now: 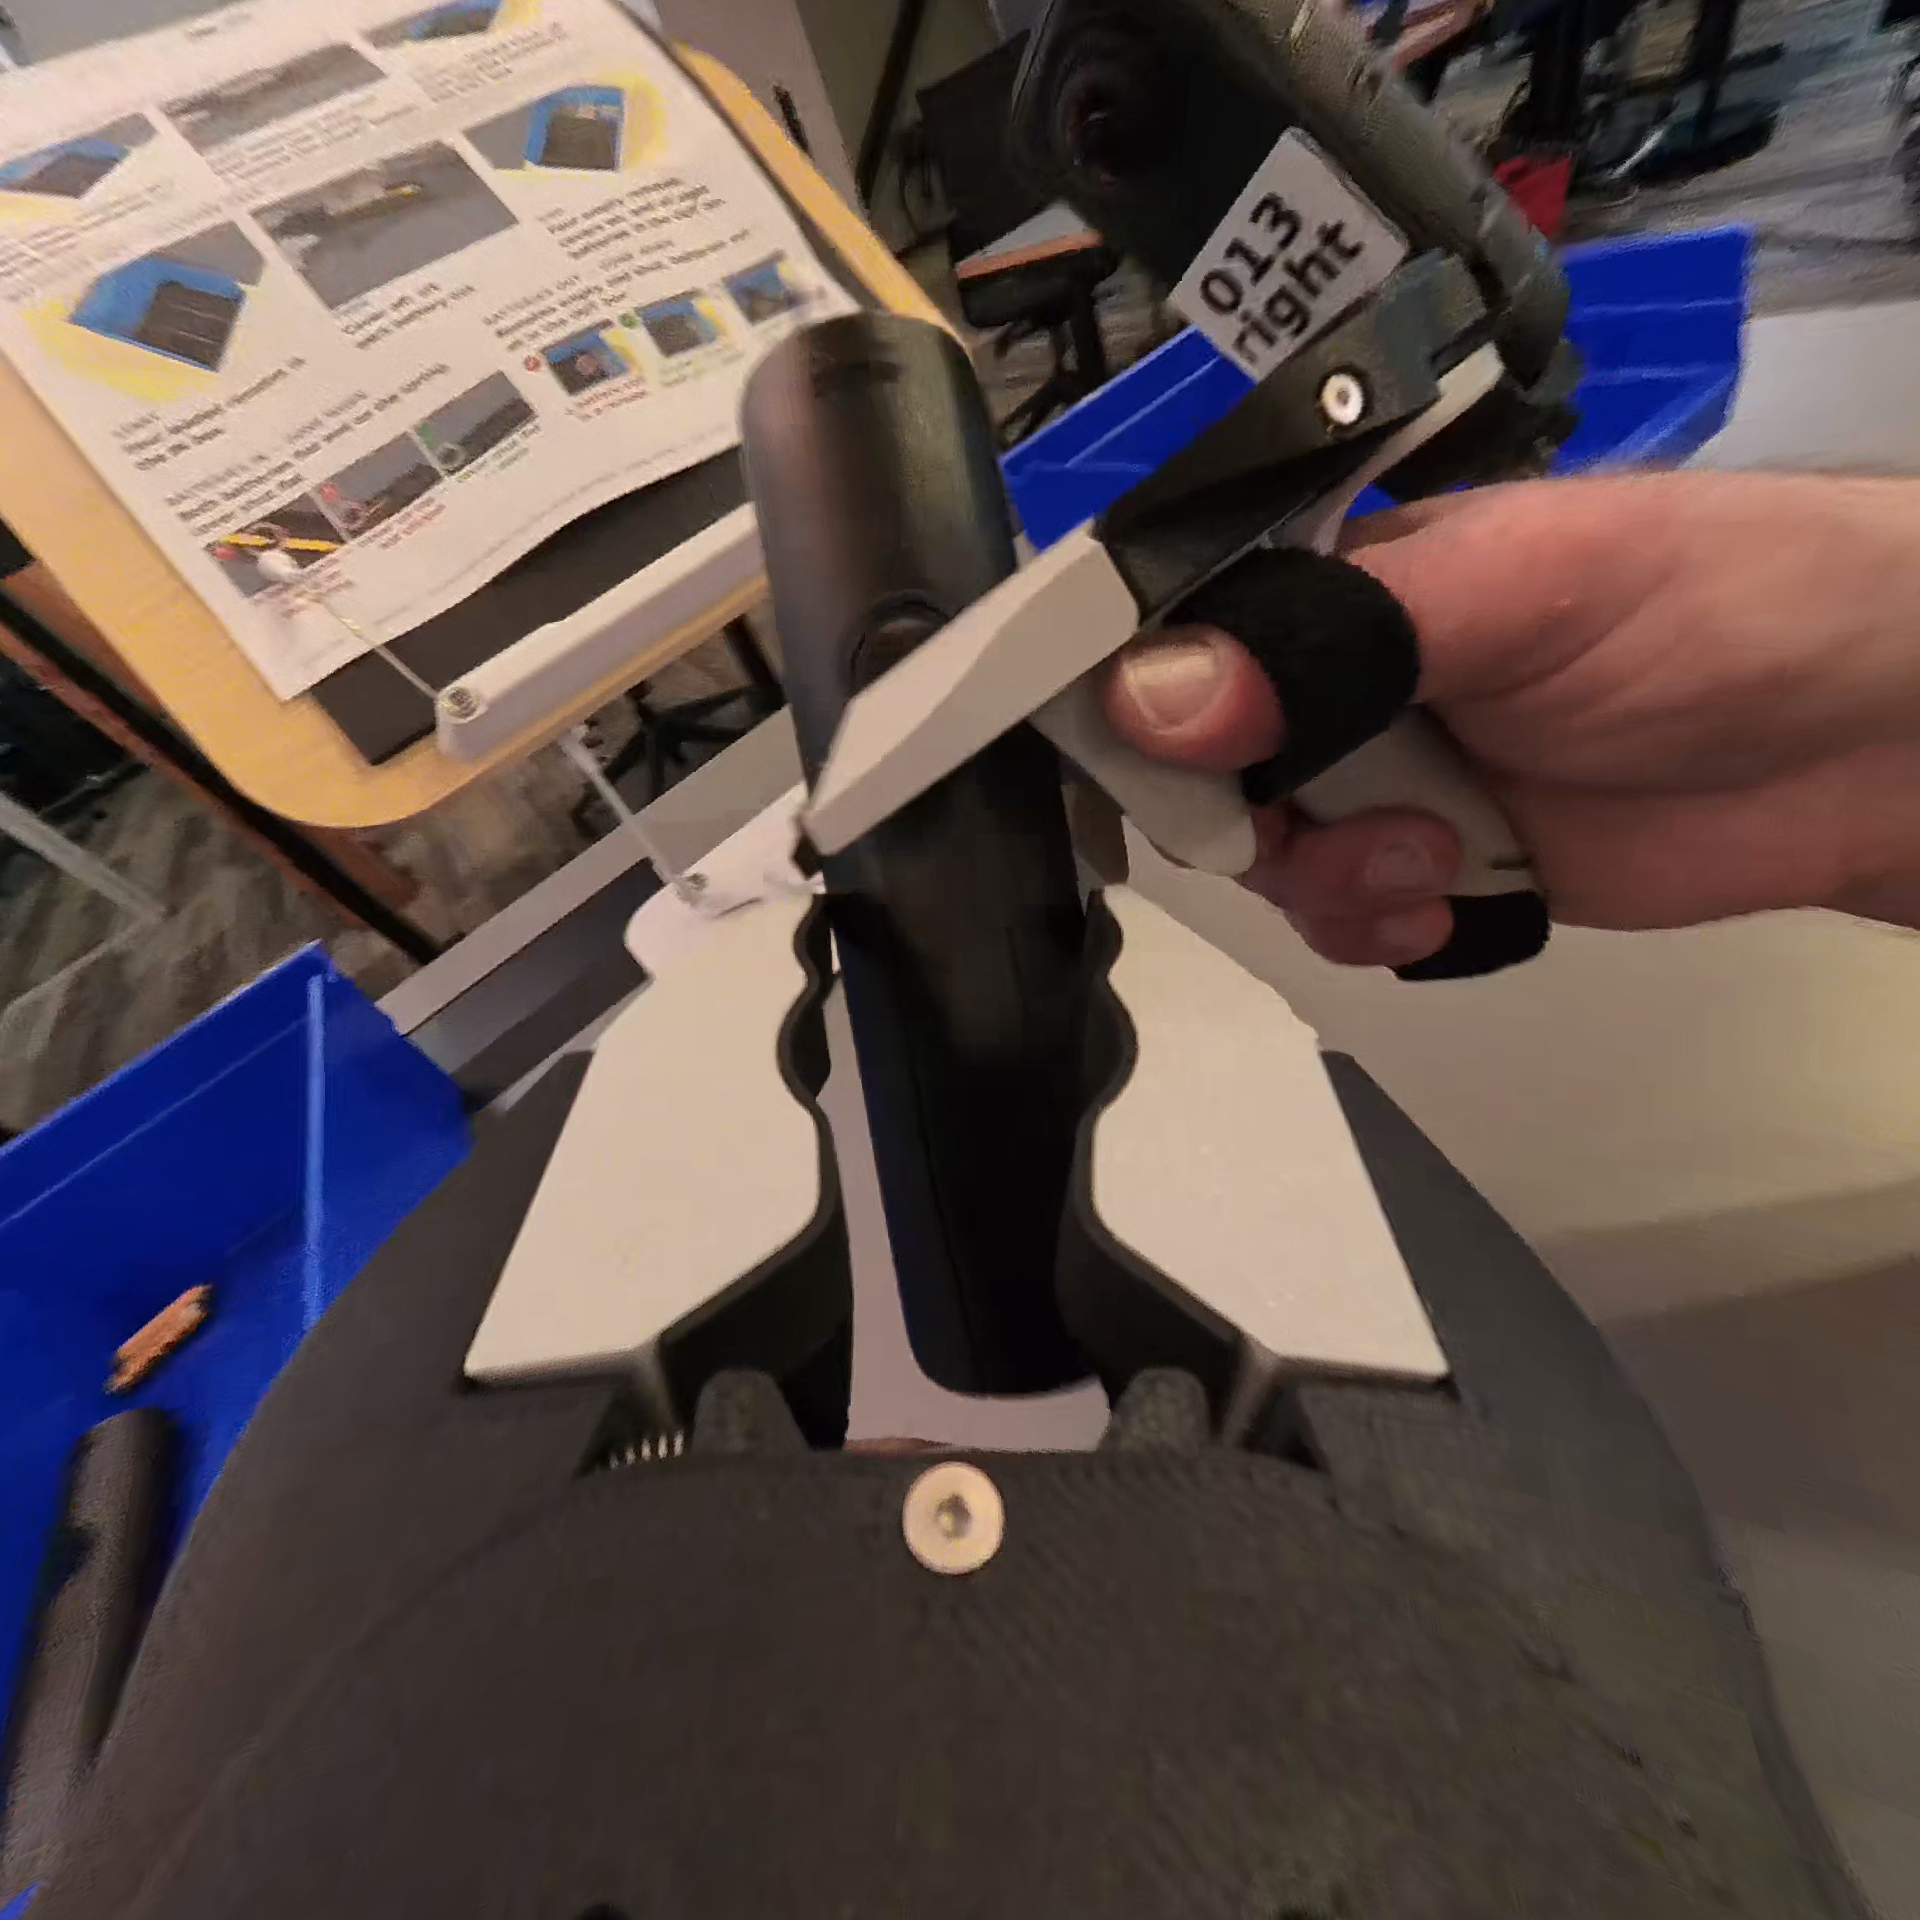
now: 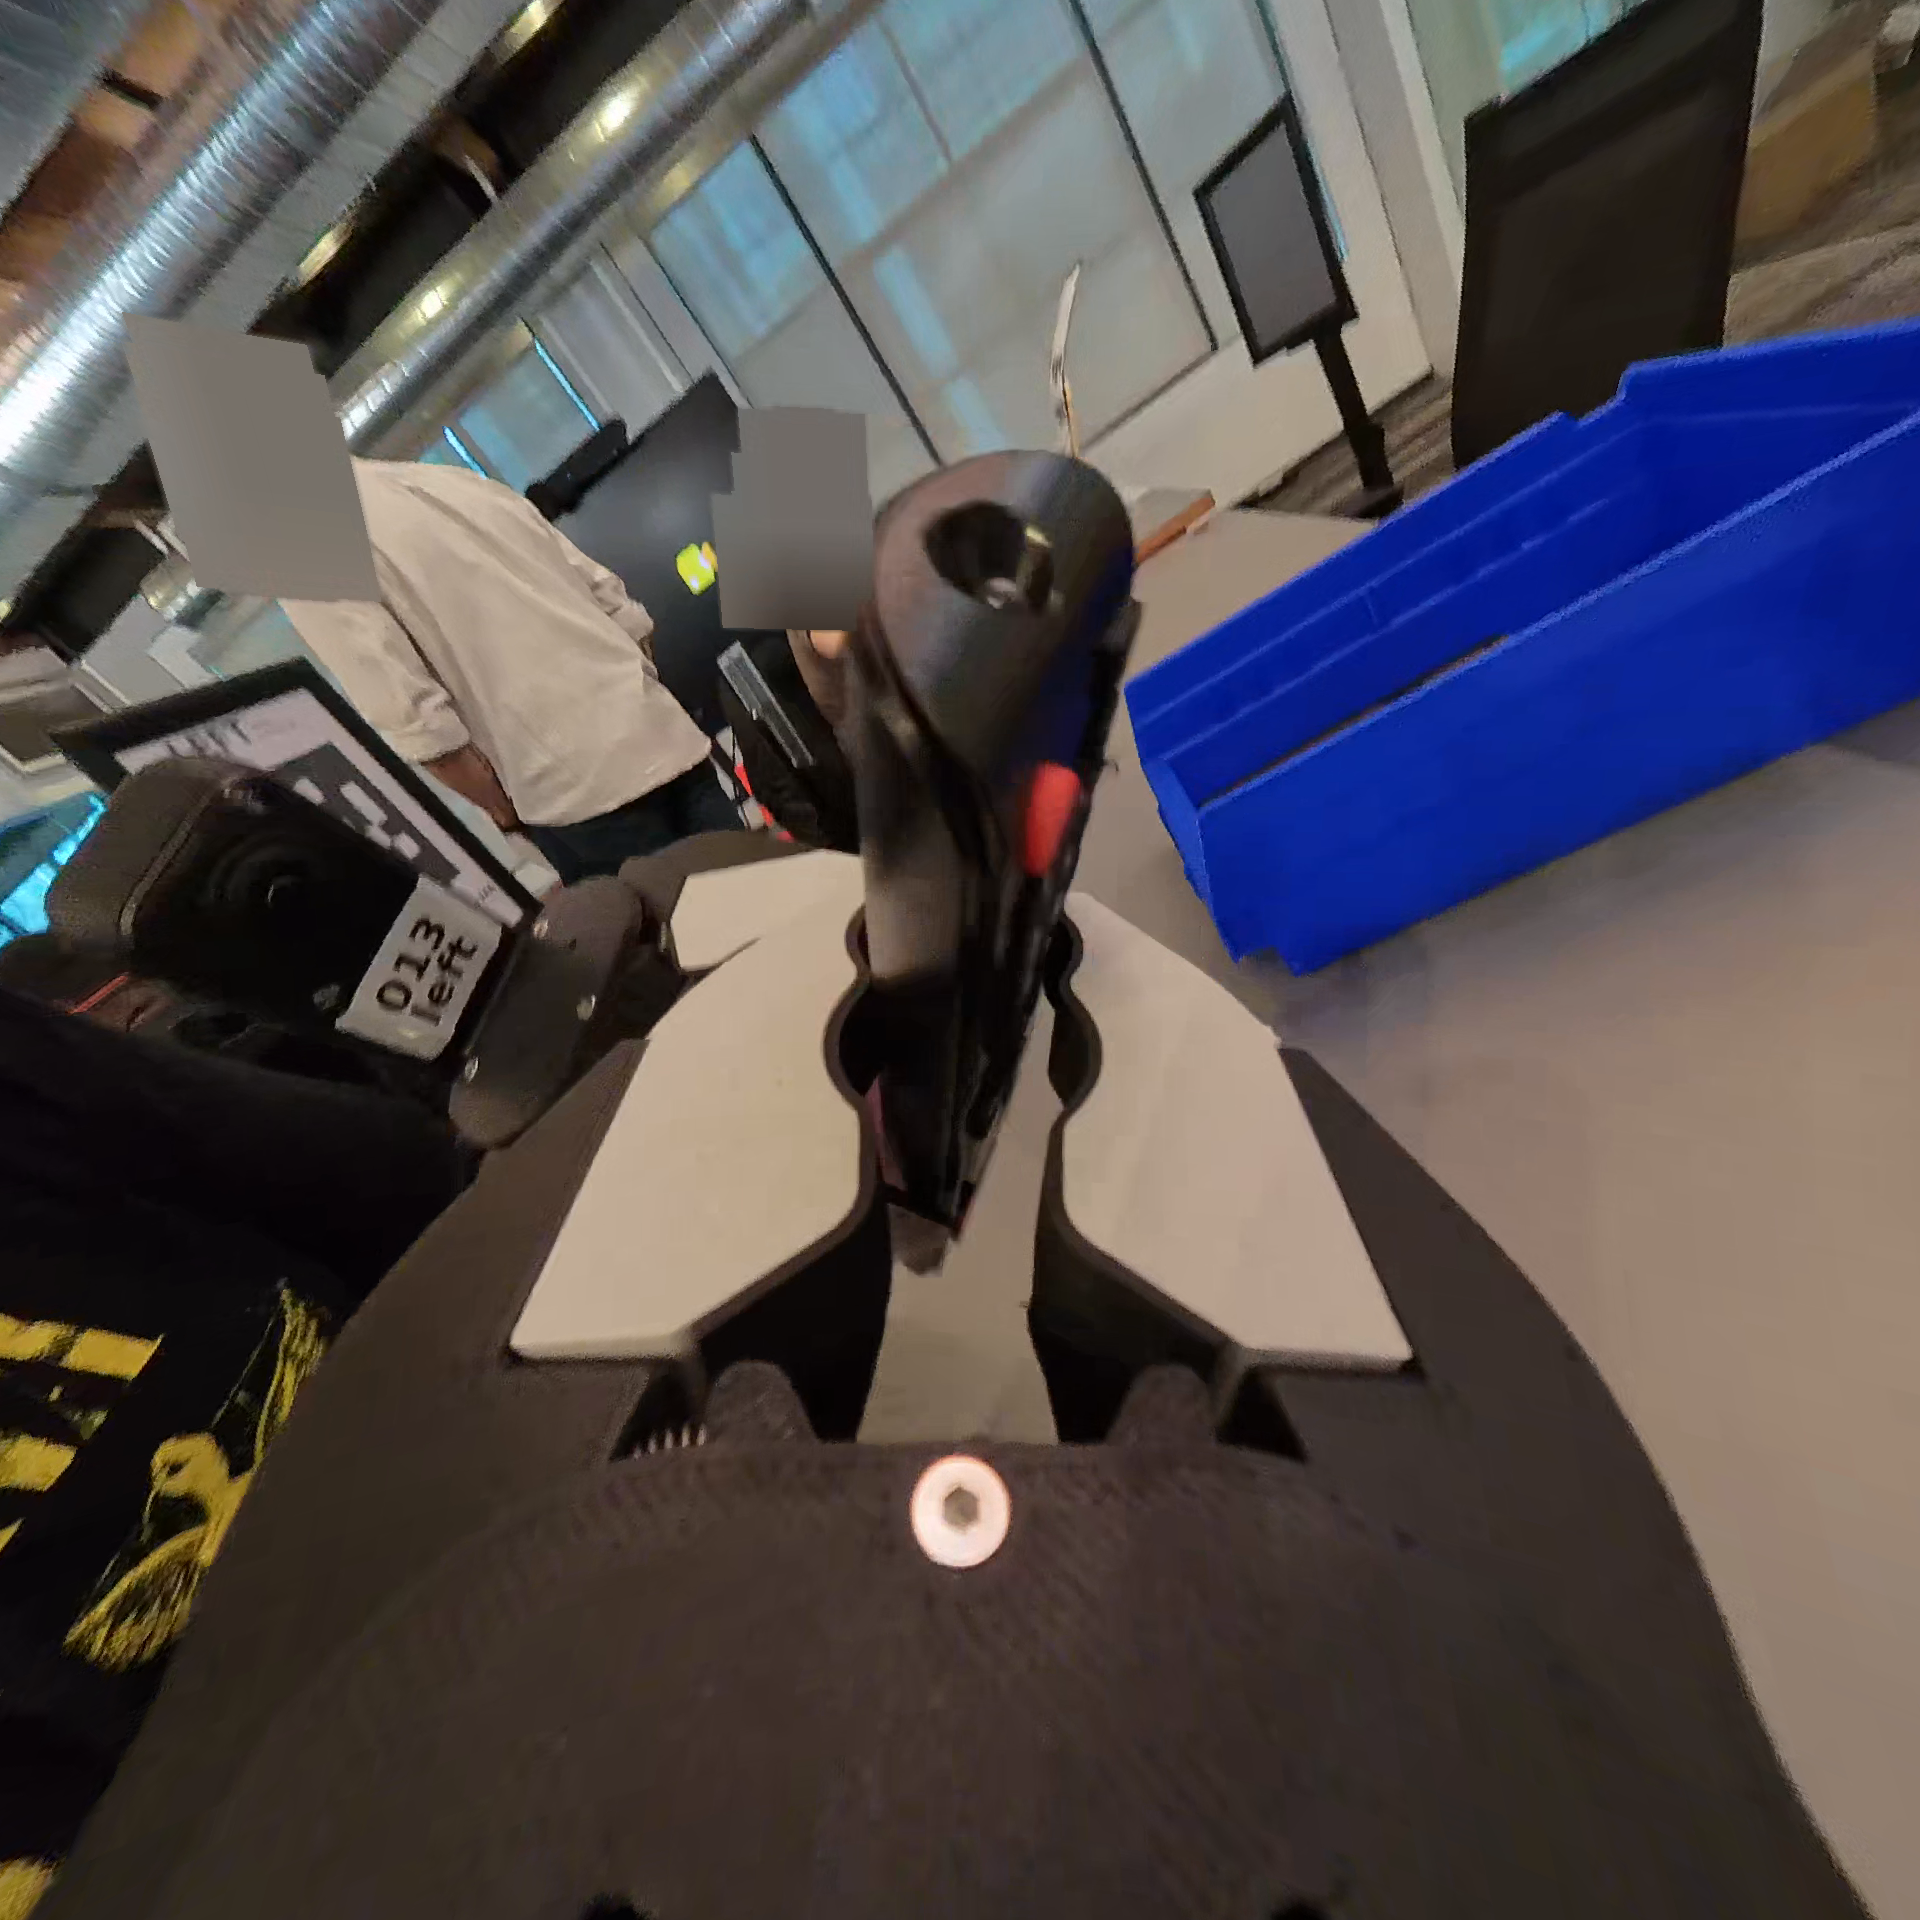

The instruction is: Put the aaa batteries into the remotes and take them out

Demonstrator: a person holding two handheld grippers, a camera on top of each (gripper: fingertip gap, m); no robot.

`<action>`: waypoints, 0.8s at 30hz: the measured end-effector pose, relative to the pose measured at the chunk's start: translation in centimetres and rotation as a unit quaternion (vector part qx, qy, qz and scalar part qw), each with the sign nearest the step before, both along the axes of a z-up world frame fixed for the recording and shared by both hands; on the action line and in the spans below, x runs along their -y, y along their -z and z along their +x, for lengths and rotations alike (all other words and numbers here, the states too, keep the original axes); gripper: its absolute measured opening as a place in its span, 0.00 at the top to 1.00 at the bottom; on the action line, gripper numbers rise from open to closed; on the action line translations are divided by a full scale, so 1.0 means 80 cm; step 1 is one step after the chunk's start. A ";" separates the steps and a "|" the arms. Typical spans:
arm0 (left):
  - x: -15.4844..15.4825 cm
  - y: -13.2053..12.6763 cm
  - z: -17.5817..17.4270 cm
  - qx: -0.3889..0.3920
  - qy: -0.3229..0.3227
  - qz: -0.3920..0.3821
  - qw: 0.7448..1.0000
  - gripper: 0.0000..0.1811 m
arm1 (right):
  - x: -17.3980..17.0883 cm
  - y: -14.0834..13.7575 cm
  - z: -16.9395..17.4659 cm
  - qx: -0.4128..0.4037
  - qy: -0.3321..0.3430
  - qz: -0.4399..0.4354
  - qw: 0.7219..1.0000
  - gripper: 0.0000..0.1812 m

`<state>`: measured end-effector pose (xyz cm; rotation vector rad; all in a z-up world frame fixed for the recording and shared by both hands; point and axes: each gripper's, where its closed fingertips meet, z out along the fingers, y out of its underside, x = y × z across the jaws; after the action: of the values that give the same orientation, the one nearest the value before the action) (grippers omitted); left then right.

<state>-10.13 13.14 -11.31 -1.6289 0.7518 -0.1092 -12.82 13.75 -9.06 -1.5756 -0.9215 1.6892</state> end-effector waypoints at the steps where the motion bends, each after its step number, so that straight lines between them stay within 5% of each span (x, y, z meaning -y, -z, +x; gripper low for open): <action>1: 0.007 -0.005 0.003 0.019 0.026 -0.001 0.999 0.76 | 0.002 0.002 0.006 0.012 -0.009 0.009 1.000 0.86; 4: 0.019 -0.026 -0.006 0.074 0.079 -0.020 0.994 0.62 | 0.014 0.012 0.025 0.069 -0.059 0.046 0.995 0.87; 7: 0.020 -0.051 -0.007 0.130 0.148 -0.062 0.978 0.59 | 0.041 0.033 0.035 0.141 -0.150 0.077 0.976 0.87; 12: 0.021 -0.042 0.022 0.155 0.242 -0.170 0.942 0.67 | 0.082 0.063 0.025 0.203 -0.268 0.099 0.936 0.87; 14: 0.022 -0.020 0.029 0.145 0.255 -0.209 0.933 0.80 | 0.091 0.071 0.017 0.213 -0.284 0.108 0.929 0.87; 17: 0.024 -0.016 0.027 0.164 0.258 -0.205 0.930 0.85 | 0.092 0.077 0.007 0.197 -0.284 0.111 0.932 0.87; 24: 0.003 -0.022 -0.005 0.201 0.194 -0.149 0.948 0.86 | 0.050 0.063 -0.001 0.110 -0.166 0.079 0.977 0.79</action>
<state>-10.53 12.90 -9.54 -1.6437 0.7502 -0.8496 -12.87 9.72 -14.11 -1.5878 -1.4652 1.6289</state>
